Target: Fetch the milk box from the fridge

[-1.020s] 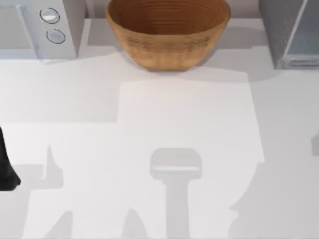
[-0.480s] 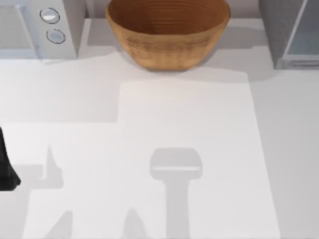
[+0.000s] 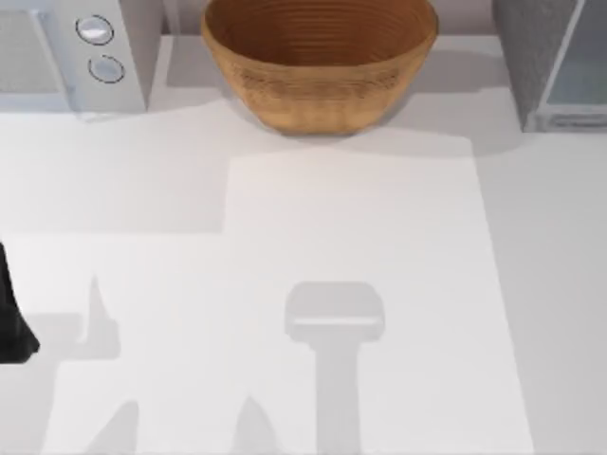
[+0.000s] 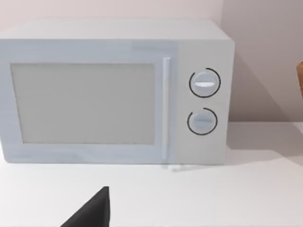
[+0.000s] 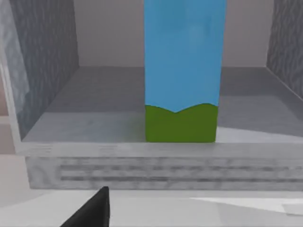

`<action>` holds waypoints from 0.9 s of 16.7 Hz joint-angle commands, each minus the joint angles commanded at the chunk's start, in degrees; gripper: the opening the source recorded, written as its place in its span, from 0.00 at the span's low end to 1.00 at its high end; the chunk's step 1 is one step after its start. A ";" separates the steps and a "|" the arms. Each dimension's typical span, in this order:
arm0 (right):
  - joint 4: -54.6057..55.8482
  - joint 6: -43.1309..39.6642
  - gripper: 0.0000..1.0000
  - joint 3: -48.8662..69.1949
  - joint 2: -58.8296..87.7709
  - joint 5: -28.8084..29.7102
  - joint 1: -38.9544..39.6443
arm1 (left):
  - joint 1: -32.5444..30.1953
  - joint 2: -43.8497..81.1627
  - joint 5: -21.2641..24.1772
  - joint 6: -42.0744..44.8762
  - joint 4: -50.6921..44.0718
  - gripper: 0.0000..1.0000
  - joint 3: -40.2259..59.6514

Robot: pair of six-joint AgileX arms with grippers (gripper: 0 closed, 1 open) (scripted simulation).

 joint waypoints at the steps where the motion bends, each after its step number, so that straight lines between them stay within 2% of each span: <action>1: -0.38 -0.06 1.00 0.72 0.49 0.32 0.30 | 0.00 0.00 0.00 0.00 0.00 1.00 0.00; 5: -4.75 -0.40 1.00 9.55 5.43 3.95 3.46 | 0.00 0.00 0.00 0.00 0.00 1.00 0.00; 11: -17.36 -0.38 1.00 33.89 15.42 12.59 11.66 | 0.00 0.00 0.00 0.00 0.00 1.00 0.00; 15: -22.97 -0.34 1.00 41.42 18.42 16.31 15.32 | 0.00 0.00 0.00 0.00 0.00 1.00 0.00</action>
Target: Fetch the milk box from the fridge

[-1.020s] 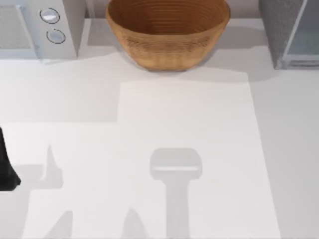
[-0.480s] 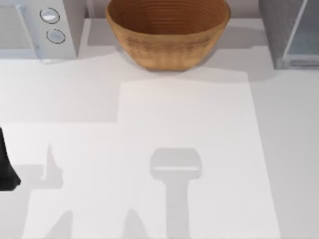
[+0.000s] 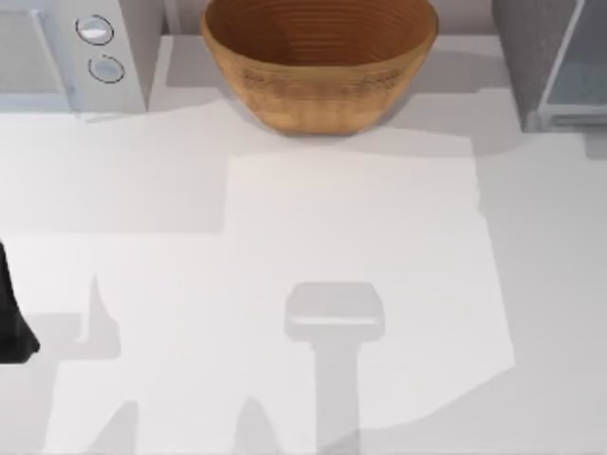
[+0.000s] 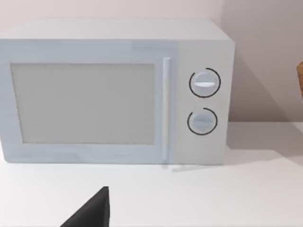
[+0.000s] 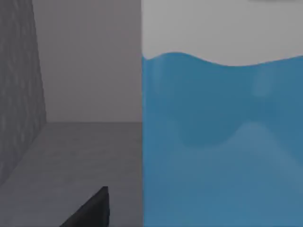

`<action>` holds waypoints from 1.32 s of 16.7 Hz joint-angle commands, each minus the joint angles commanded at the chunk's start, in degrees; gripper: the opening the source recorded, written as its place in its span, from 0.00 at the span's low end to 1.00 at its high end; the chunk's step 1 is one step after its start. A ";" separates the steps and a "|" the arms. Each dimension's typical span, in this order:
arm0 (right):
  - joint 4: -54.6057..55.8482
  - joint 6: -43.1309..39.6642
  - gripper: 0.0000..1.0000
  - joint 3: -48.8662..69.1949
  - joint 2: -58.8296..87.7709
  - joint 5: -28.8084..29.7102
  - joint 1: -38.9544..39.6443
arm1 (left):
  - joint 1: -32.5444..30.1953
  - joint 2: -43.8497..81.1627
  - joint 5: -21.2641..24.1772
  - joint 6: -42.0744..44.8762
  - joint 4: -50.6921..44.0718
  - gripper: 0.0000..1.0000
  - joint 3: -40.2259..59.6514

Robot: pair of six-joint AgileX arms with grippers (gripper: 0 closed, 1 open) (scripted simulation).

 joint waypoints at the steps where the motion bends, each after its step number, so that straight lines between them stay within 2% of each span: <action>1: -0.32 0.00 1.00 0.37 0.16 0.21 0.21 | 0.00 0.00 0.00 0.00 0.00 1.00 0.00; 6: -0.77 -0.01 1.00 1.15 0.58 0.18 0.12 | 0.00 0.00 0.00 0.00 0.00 1.00 0.00; 13: -7.72 -0.07 1.00 15.66 7.84 1.93 1.83 | 0.00 0.00 0.00 0.00 0.00 1.00 0.00; 18: -8.35 -0.08 1.00 16.62 8.41 2.10 1.99 | 0.00 0.00 0.00 0.00 0.00 1.00 0.00; 22: -8.35 -0.08 0.70 16.62 8.41 2.10 1.99 | 0.00 0.00 0.00 0.00 0.00 1.00 0.00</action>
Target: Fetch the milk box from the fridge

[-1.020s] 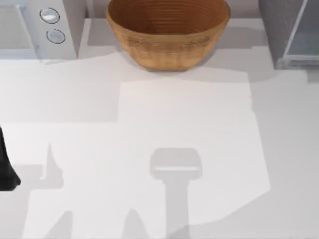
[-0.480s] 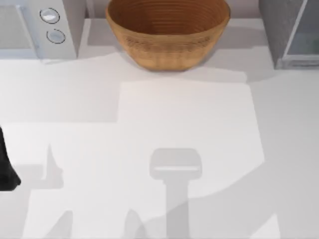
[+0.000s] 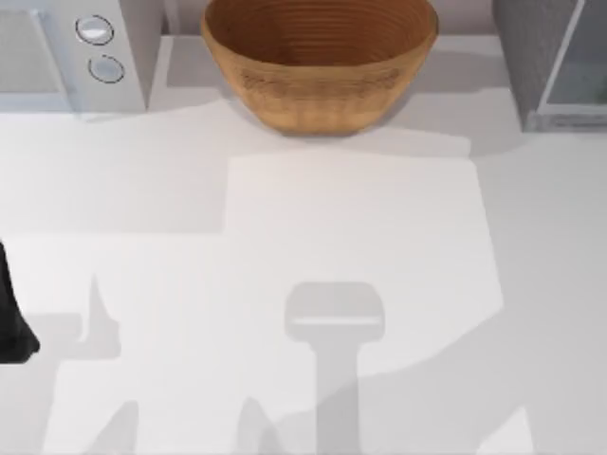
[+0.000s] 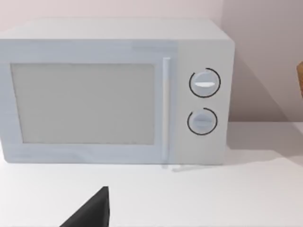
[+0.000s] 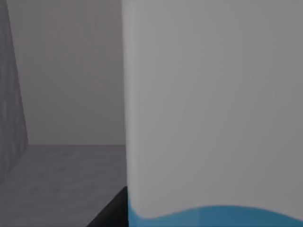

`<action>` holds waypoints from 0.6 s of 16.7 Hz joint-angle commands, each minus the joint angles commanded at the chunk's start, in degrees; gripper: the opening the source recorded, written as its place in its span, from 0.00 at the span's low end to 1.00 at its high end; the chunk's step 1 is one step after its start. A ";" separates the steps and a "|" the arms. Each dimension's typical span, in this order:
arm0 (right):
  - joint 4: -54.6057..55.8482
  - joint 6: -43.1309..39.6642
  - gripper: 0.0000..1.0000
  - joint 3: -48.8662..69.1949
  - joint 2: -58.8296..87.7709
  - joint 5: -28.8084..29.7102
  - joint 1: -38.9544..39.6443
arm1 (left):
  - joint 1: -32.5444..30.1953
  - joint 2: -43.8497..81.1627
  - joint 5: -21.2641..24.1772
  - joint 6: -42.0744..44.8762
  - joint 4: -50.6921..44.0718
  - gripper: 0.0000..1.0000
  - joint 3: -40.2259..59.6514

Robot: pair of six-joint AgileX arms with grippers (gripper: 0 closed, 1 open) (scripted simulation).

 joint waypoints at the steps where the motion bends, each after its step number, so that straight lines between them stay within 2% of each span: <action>1: 0.00 0.00 0.62 0.00 0.00 0.00 0.00 | 0.00 0.00 0.00 0.00 0.00 1.00 0.00; 9: 0.00 0.00 0.02 0.00 0.00 0.00 0.00 | 0.00 0.00 0.00 0.00 0.00 1.00 0.00; 10: 0.00 0.00 0.00 0.00 0.00 0.00 0.00 | 0.00 0.00 0.00 0.00 0.00 1.00 0.00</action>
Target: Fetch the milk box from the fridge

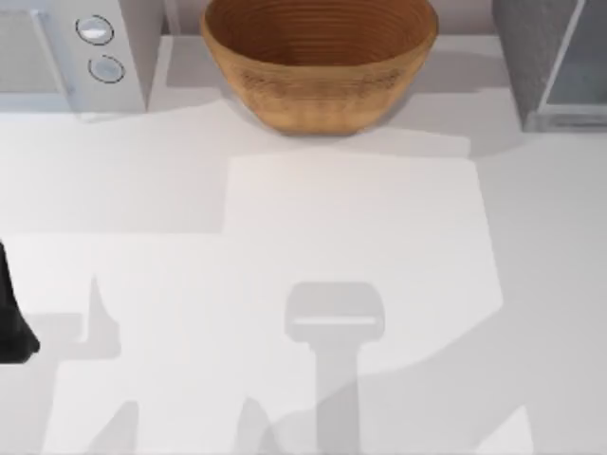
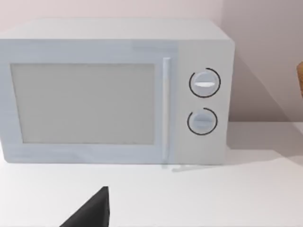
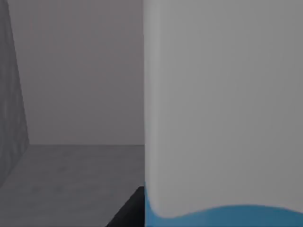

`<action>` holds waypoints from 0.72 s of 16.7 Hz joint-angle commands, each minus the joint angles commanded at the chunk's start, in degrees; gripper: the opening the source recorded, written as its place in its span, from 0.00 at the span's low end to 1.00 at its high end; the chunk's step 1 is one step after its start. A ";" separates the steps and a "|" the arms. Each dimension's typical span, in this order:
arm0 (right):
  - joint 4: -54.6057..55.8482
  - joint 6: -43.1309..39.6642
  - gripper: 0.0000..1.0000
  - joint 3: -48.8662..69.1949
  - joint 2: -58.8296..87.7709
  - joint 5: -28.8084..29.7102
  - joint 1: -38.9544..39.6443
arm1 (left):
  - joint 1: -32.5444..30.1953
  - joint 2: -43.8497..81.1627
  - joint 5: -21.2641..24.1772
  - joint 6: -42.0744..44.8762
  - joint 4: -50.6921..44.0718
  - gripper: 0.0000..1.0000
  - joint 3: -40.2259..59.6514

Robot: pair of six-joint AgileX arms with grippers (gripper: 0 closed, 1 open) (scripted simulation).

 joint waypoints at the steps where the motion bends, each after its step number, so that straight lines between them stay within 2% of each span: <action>1: 0.00 0.00 0.00 0.00 0.00 0.00 0.00 | 0.00 0.00 0.00 0.00 0.00 1.00 0.00; 12: -3.28 0.13 0.00 0.56 -3.09 -0.07 -0.12 | 0.00 0.00 0.00 0.00 0.00 1.00 0.00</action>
